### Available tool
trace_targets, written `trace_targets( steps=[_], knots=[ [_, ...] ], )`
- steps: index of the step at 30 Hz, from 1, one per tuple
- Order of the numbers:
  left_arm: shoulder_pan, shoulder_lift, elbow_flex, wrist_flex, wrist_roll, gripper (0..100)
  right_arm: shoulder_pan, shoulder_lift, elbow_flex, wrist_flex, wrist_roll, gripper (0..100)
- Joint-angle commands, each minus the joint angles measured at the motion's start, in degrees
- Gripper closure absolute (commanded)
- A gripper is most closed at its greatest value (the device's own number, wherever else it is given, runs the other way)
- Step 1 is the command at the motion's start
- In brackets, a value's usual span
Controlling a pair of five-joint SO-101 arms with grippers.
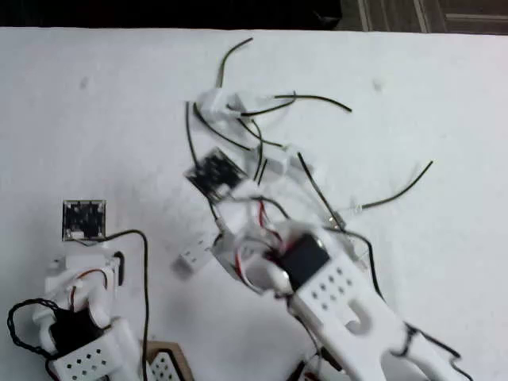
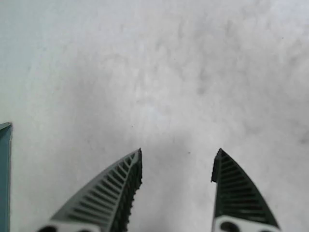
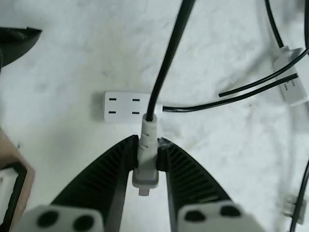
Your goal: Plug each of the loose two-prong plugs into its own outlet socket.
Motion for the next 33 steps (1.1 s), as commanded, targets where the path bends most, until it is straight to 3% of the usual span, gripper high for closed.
trace_targets(
  steps=[1, 7, 14, 33],
  knots=[
    [-0.5, 0.0, -1.2, -1.4, -0.1, 76, -0.6, -10.9, 12.8, -14.2, -1.4, 98.2],
    [-0.3, 0.0, -1.1, -1.4, -0.1, 76, -1.6, -24.0, 28.3, -29.1, -4.0, 98.2],
    [-0.2, 0.0, -1.1, -1.4, -0.1, 76, -11.1, -28.0, 36.7, -39.0, -8.7, 98.2],
    [-0.2, 0.0, -0.9, -1.4, -0.1, 76, -10.6, 2.4, 41.2, -76.3, -8.2, 98.2]
  ],
)
